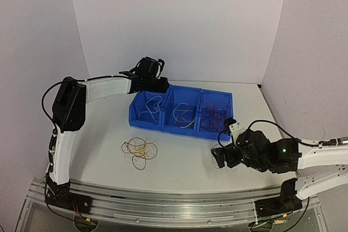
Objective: Untangle the cables
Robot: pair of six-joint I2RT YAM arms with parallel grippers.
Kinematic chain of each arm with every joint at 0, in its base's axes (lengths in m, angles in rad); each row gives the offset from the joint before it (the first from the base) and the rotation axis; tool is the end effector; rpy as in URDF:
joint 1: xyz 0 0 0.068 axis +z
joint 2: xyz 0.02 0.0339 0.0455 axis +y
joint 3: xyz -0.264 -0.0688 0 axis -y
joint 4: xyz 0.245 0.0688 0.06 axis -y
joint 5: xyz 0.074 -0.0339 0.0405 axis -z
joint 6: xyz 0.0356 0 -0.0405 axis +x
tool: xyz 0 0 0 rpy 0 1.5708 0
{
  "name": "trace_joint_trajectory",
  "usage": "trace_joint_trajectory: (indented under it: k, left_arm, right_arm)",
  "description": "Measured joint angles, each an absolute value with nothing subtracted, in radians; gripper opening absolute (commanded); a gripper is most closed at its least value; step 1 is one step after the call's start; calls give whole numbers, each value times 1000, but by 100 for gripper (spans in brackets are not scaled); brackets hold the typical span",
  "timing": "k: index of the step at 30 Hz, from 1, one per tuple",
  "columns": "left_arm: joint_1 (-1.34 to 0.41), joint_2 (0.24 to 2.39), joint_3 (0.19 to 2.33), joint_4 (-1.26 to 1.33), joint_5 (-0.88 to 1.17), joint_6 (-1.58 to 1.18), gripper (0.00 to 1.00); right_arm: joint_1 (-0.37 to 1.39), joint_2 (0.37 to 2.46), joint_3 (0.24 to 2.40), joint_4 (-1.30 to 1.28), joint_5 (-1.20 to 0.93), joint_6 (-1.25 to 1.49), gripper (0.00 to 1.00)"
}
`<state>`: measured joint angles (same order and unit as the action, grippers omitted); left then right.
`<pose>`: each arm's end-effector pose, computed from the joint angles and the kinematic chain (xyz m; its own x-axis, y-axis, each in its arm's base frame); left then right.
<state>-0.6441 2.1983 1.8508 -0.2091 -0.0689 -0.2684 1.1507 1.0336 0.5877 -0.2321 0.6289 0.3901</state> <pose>0.4163 -0.3096 0.2423 -0.5538 0.0850 -0.8283 0.4205 0.8872 -0.1901 0.1055 0.1849 0.2243 -0.4463 -0.2452 -0.8606 -0.4128 0.9097 -0.0451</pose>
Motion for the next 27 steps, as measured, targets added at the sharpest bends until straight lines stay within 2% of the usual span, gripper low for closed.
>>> trace_joint_trajectory:
  k: [4, 8, 13, 17, 21, 27]
  left_arm:
    - [-644, 2198, 1851, -210, -72, -269, 69]
    - [-644, 2193, 1851, -215, -54, -269, 98]
    - [-645, 2140, 1847, -251, -18, -260, 100]
    - [-659, 2022, 1817, -271, -18, -252, 100]
    - [-700, 1835, 1740, -275, -62, -237, 100]
    - [-768, 1454, 1459, -266, -128, -275, 100]
  right_arm:
    - [1151, 1034, 588, -257, 639, 393, 98]
    - [1151, 1036, 612, -350, 683, 421, 98]
    - [1132, 1070, 707, -523, 719, 517, 98]
    - [1020, 1120, 763, -615, 628, 579, 98]
    - [879, 1215, 789, -667, 499, 592, 98]
    - [820, 1430, 868, -696, 348, 595, 98]
